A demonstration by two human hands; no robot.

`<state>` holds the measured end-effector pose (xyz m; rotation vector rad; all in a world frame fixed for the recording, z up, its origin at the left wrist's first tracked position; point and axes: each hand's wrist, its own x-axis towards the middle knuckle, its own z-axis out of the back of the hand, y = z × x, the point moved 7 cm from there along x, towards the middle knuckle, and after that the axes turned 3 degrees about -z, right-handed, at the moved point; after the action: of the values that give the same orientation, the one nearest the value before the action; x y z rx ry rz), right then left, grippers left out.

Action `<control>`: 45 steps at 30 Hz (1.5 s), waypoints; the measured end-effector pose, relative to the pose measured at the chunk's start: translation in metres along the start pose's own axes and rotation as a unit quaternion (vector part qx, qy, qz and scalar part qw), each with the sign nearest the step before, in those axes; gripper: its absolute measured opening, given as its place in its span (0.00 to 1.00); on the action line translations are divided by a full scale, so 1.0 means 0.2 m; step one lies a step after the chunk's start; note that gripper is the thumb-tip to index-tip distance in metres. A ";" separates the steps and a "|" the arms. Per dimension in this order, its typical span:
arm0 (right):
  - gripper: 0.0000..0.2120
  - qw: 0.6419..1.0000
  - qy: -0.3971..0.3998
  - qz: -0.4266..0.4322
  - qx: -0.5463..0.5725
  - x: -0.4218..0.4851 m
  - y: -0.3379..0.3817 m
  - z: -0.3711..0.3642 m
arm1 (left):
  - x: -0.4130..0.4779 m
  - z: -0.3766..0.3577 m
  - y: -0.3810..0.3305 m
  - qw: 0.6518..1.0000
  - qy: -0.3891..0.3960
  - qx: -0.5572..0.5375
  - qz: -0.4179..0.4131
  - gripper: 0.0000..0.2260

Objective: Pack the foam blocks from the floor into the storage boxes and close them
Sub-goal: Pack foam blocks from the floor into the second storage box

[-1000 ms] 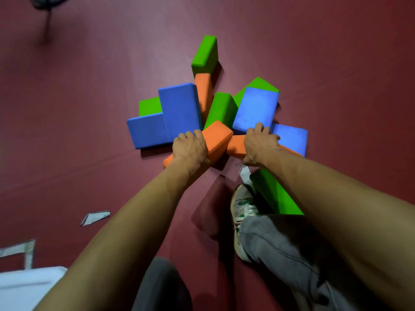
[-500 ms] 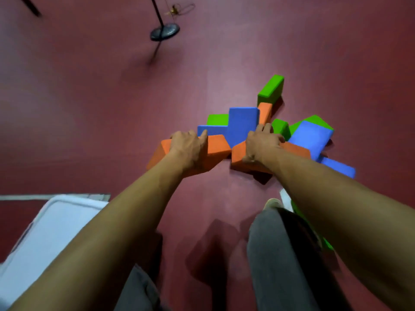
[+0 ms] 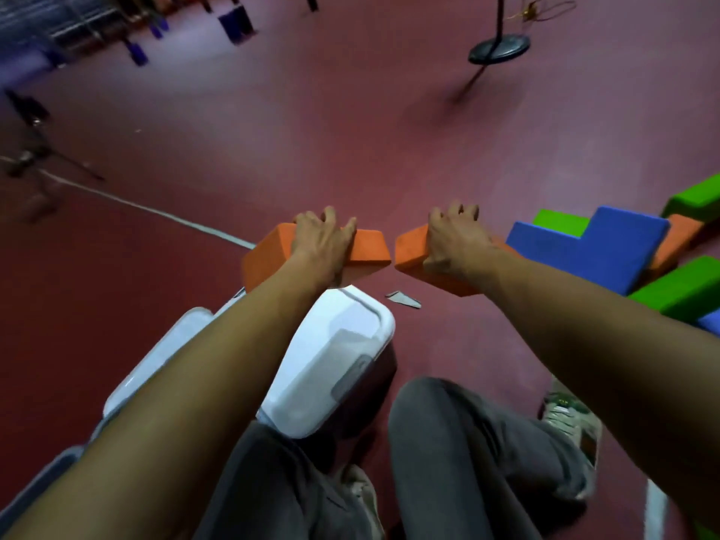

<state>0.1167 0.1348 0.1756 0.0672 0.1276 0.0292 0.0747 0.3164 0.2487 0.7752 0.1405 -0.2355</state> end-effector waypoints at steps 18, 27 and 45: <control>0.37 0.952 0.005 0.302 0.041 -0.50 1.83 0.31 | -1.15 -0.84 1.04 0.967 0.104 -0.109 0.206 0.38; 0.36 0.916 0.078 0.387 0.070 -0.81 2.45 0.01 | -1.54 -1.44 1.04 0.957 0.189 -0.101 0.194 0.30; 0.39 0.848 0.288 0.440 0.068 -0.67 2.90 -0.64 | -1.50 -2.20 0.80 0.937 0.276 -0.142 0.158 0.13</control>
<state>-0.0468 0.7173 0.1060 0.2559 0.6967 0.9728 -0.1910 0.7852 0.1086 0.5467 0.5648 0.3114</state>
